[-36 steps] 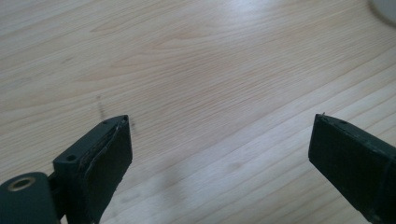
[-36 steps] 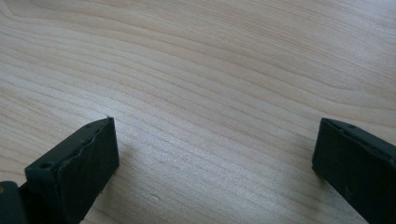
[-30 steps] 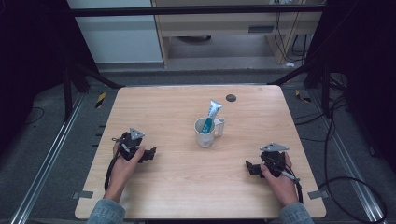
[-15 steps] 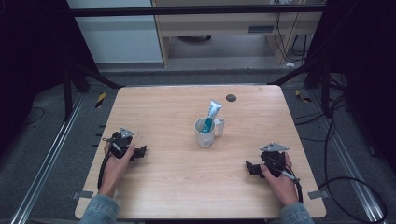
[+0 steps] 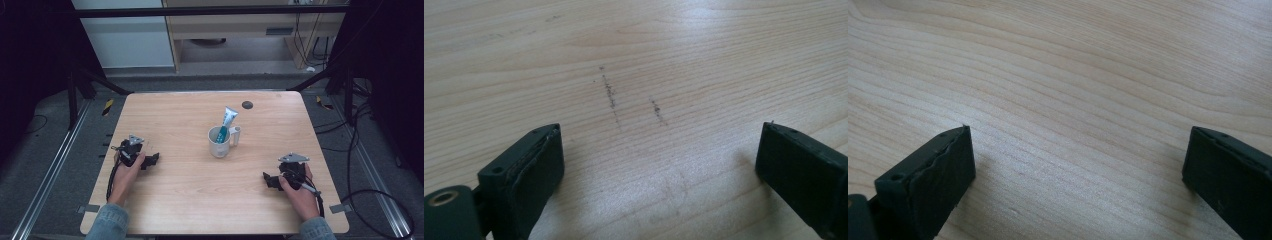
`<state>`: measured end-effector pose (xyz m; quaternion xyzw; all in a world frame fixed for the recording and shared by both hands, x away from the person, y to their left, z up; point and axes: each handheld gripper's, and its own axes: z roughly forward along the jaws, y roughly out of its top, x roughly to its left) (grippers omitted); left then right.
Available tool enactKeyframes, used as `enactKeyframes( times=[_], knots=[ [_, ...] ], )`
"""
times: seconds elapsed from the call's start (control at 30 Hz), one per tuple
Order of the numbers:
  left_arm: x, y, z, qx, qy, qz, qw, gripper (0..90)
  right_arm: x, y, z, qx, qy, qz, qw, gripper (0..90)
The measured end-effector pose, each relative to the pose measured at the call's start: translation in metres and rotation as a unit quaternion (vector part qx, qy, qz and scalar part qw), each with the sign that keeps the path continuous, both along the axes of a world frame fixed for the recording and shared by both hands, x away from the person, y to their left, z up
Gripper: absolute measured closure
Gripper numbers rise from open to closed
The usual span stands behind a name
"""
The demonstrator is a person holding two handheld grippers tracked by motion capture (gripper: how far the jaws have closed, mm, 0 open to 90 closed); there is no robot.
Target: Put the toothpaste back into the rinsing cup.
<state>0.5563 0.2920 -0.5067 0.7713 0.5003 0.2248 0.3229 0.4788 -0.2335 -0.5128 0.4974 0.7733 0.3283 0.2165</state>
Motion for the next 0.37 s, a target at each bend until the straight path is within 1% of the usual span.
enactKeyframes(
  times=[0.13,0.2,0.23,0.37],
  knots=[
    [0.0014,-0.0003,-0.0002,0.001,0.004,-0.006,1.0,2.3,-0.0001,0.0001,0.0001,0.001,0.001,-0.001,1.0,0.6],
    [0.0007,-0.0001,-0.0004,0.002,0.006,-0.003,1.0,1.2,-0.0001,0.0,0.0001,0.001,0.0,0.0,1.0,0.7],
    [0.0,0.0002,-0.0006,0.001,0.008,0.003,1.0,0.0,-0.0001,0.0001,0.0001,0.001,0.0,0.0,1.0,0.7],
    [-0.0042,-0.0016,-0.0004,0.002,0.009,0.027,0.9996,0.0,-0.0001,0.0,0.0001,0.001,0.0,0.0,1.0,0.7]
  ],
)
